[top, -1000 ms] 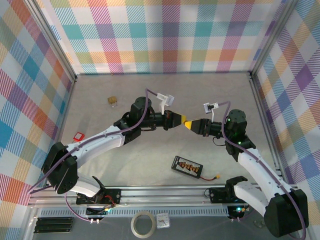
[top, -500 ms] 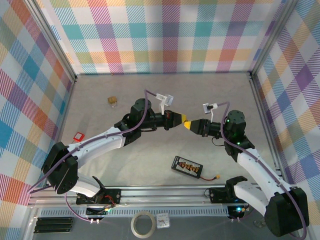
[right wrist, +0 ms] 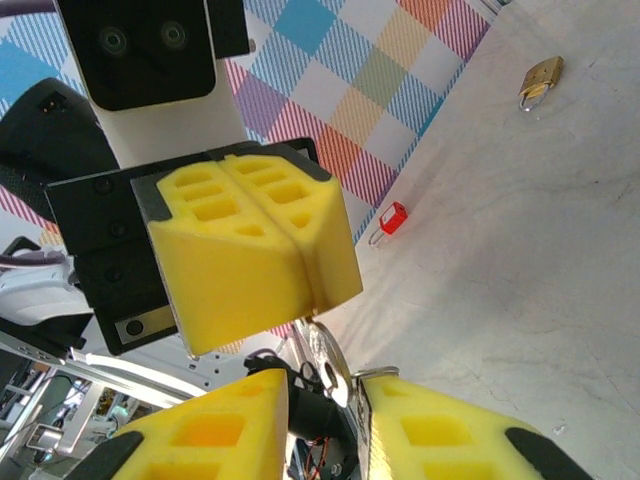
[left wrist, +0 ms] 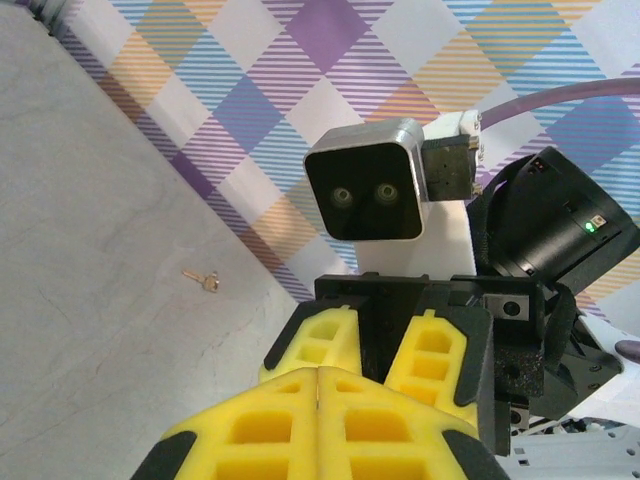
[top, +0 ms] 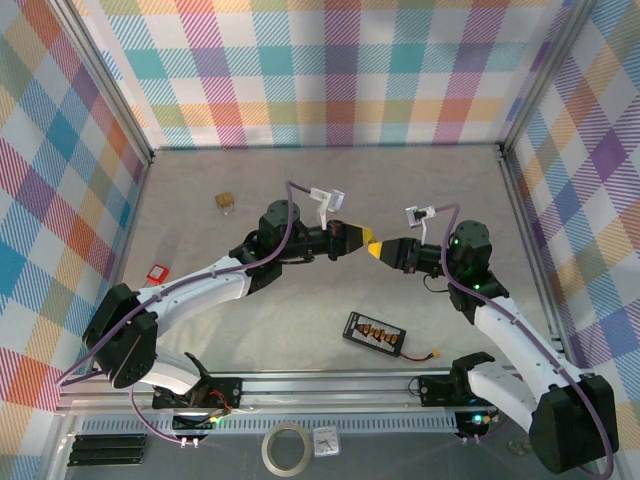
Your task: Unlock with the key
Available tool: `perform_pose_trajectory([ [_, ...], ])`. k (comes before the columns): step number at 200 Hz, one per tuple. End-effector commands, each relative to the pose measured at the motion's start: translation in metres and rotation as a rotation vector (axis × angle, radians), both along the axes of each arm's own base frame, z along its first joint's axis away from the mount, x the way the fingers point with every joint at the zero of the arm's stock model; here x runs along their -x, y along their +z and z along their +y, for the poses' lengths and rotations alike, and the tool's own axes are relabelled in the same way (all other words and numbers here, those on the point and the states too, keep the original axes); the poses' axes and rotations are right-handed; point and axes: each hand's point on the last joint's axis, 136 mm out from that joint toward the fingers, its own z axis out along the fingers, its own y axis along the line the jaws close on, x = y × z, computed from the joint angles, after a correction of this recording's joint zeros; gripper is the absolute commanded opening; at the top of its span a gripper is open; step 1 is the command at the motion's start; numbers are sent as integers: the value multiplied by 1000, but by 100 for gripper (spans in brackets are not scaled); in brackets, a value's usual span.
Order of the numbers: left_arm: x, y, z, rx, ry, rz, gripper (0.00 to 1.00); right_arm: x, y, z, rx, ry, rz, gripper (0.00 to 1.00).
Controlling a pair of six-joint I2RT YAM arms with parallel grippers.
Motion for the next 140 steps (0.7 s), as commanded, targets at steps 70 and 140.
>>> perform_pose_trajectory([
  [70,5,8,-1,59,-10,-5,0,-1,12,3,-21,12,-46,27],
  [140,8,4,-7,69,-30,11,0,-1,16,3,-22,13,-51,23],
])
